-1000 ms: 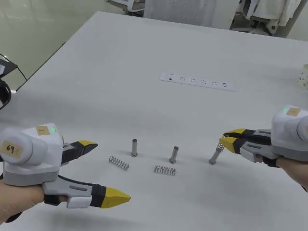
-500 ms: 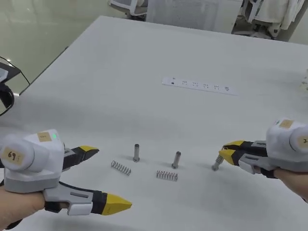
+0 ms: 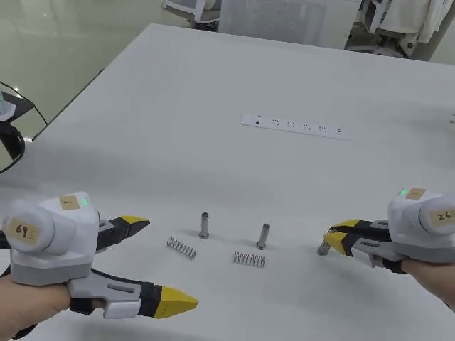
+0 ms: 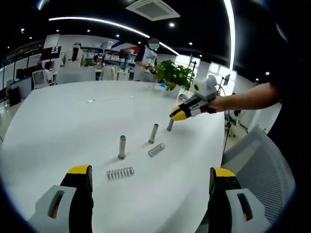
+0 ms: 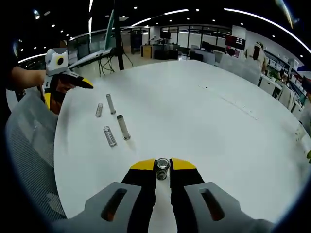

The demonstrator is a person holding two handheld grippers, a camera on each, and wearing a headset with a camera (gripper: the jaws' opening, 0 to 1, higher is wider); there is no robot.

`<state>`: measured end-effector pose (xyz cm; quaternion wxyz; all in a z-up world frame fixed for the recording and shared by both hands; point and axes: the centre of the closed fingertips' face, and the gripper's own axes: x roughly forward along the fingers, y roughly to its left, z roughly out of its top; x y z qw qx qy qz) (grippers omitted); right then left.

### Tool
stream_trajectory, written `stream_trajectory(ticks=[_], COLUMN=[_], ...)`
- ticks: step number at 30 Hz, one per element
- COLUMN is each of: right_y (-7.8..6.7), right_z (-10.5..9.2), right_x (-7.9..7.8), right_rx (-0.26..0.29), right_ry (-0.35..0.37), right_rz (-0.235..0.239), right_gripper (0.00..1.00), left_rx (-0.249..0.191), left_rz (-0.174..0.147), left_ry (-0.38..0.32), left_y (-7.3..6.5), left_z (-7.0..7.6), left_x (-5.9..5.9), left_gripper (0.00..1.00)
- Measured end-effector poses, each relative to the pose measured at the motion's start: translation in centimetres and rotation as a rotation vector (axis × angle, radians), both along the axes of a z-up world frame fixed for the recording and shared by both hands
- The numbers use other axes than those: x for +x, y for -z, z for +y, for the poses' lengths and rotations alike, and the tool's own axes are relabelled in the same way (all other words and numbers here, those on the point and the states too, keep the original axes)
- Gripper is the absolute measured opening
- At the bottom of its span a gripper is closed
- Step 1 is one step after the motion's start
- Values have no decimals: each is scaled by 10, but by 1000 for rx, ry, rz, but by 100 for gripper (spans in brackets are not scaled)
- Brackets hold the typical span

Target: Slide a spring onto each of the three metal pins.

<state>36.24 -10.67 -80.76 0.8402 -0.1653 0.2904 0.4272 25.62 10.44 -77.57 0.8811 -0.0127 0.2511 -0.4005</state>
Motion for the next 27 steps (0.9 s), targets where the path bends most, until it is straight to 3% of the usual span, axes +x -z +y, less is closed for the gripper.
stream_trajectory(ticks=[15,27], right_y=[4,-11], right_z=[1,3], right_x=[-3,-1], right_rx=[-11,30], right_ry=[-1,24], right_rz=[7,-32], right_gripper=[9,19], left_rx=[-3,-3], left_rz=[-7,-5], left_ry=[5,5], left_y=[-1,-1], left_z=[-3,-1], left_x=[0,-2], left_gripper=[95,95])
